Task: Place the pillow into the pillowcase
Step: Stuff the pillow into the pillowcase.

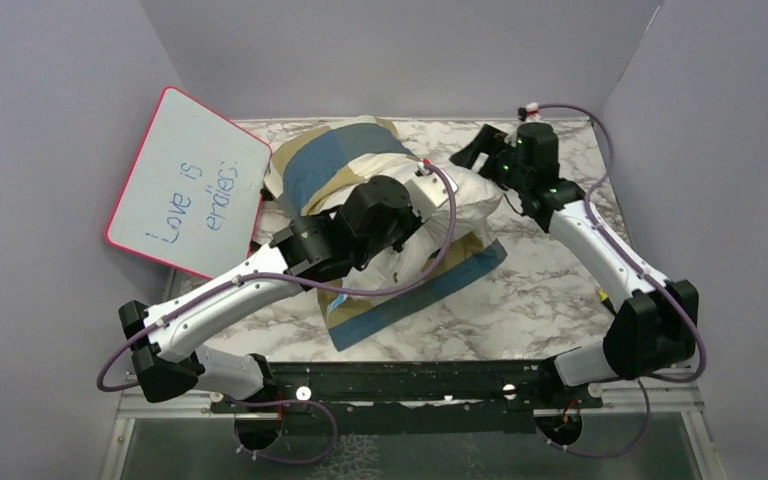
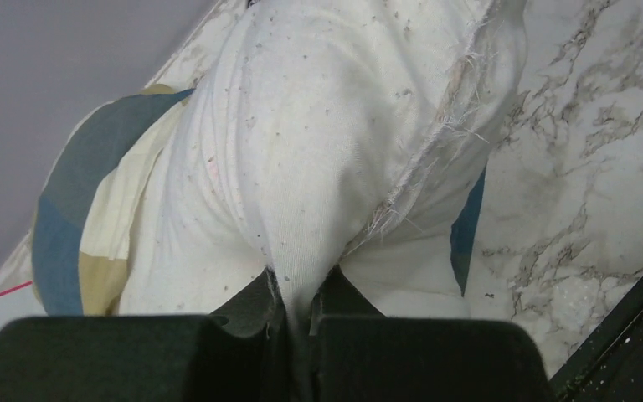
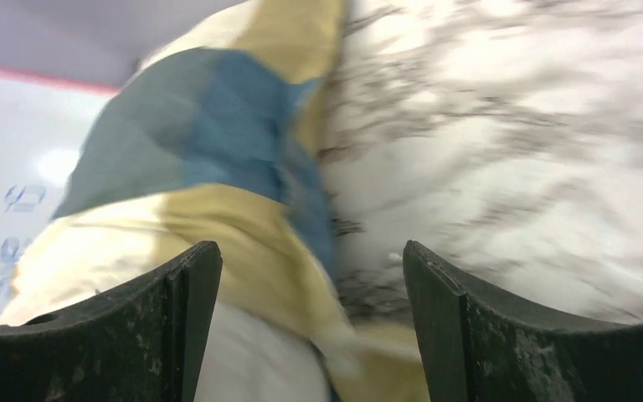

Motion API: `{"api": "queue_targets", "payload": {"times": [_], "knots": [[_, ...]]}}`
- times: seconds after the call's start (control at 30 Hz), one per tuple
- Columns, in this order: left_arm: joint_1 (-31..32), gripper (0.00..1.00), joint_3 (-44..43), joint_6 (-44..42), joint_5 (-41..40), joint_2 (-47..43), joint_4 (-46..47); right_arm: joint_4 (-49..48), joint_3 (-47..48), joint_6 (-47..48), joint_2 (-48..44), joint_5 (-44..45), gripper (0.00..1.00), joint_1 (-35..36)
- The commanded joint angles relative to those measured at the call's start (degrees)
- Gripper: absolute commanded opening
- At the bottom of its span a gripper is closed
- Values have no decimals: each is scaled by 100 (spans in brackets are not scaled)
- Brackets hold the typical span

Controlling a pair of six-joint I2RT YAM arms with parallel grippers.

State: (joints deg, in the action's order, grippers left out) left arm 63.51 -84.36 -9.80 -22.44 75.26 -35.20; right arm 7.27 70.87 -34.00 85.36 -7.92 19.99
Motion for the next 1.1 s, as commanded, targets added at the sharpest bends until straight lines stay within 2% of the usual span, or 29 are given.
{"api": "queue_targets", "payload": {"times": [0.0, 0.13, 0.23, 0.33, 0.43, 0.57, 0.73, 1.07], "knots": [[-806, 0, -183, 422, 1204, 269, 990, 682, -679, -199, -948, 1470, 83, -544], [-1217, 0, -452, 814, 1567, 590, 1202, 696, -1375, -60, -1609, 1346, 76, -732], [-1510, 0, -649, 1238, 1827, 758, 1416, 156, -2278, -46, -2220, 306, 62, -725], [-1679, 0, -881, 1527, 1965, 921, 1549, -492, -2933, -196, -2641, -705, 58, -726], [-1767, 0, -1136, 1733, 2039, 1027, 1547, -1892, -3613, -790, -2754, -1644, 53, -697], [-1835, 0, -1340, 1863, 2024, 1068, 1551, -3434, -4041, -1155, -2403, -1708, 49, -558], [-1875, 0, -1451, 1954, 2041, 1060, 1551, -4991, -3962, -1404, -1449, -1753, 45, -426], [-1879, 0, -1399, 2298, 2130, 1039, 1697, -5712, -3141, -544, 223, -1227, 43, -62]]}}
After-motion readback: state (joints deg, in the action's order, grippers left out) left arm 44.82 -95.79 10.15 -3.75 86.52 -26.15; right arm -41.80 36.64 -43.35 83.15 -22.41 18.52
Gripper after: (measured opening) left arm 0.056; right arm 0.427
